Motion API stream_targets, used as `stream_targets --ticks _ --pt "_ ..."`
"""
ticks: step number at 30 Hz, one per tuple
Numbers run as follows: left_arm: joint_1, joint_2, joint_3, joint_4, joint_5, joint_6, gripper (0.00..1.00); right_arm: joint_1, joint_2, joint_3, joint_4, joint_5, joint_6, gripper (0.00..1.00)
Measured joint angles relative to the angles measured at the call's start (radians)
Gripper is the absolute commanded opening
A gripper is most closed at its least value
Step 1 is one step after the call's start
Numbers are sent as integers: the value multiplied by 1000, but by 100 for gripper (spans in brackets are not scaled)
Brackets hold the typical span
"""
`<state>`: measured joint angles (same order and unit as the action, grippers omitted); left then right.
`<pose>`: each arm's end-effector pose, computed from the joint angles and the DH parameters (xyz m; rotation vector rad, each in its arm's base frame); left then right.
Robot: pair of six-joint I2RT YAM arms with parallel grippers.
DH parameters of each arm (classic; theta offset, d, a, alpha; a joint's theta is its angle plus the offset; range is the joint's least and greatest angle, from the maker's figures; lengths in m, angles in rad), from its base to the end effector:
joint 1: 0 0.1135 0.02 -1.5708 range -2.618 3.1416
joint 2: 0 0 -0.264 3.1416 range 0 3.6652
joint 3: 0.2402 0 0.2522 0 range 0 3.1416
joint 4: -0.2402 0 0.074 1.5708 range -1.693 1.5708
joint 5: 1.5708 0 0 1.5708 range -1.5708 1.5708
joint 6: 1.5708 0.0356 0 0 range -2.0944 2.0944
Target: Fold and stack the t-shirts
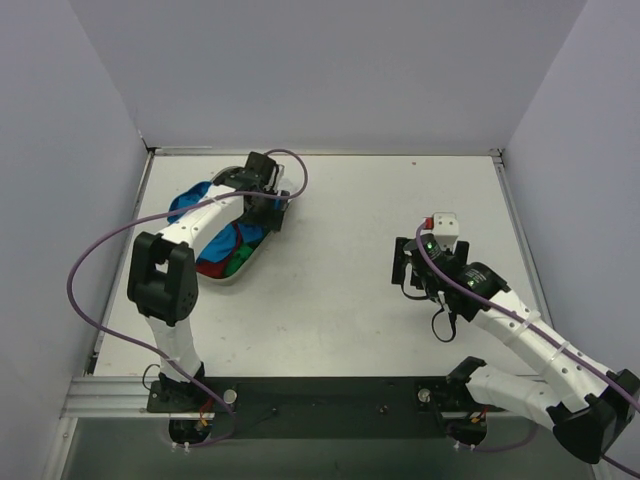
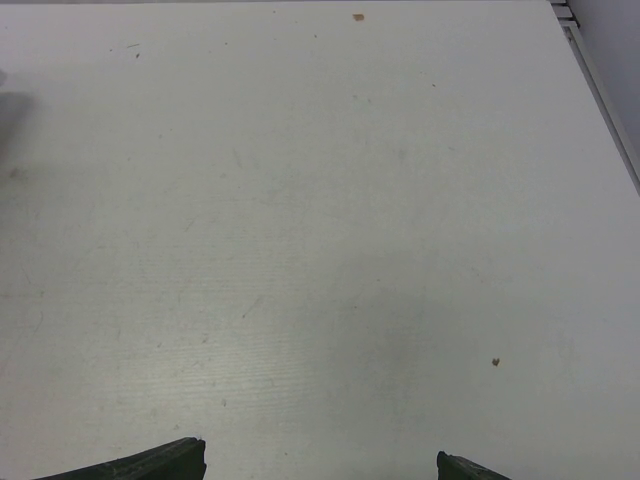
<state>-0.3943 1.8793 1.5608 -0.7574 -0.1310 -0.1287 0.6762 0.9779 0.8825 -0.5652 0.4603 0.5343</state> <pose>0.3743 -0.1507 0.2491 0.3051 2.6133 -0.0051 0.1703 0.1164 0.3039 0.0933 2.1565 0.1839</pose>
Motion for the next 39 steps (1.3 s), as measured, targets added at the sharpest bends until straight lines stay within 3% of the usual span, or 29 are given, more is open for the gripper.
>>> stream_targets --ticks 14,24,27,28,30,32,34,35,39 --pt "-123 19 -84 34 -18 66 83 6 0 0 0 8 1 100" --pt "-98 98 -113 60 -45 53 78 6 -8 -23 0 12 9 100" --pt "-83 106 -113 64 -45 42 59 6 -17 -29 0 15 11 100" --pt "-76 106 -112 65 -45 36 42 6 -20 -31 0 16 11 100" --pt "-58 107 -112 68 -47 19 31 6 -23 -32 0 20 12 100" --pt "-32 108 -112 71 -40 3 12 6 -23 -32 0 22 14 100" --pt "-18 108 -112 86 -41 29 10 6 -23 -32 0 23 16 100" --pt "-11 108 -112 98 -50 32 0 6 -23 -32 0 23 16 100" --pt "43 107 -119 84 -82 -26 0 10 -20 -32 0 23 19 100"
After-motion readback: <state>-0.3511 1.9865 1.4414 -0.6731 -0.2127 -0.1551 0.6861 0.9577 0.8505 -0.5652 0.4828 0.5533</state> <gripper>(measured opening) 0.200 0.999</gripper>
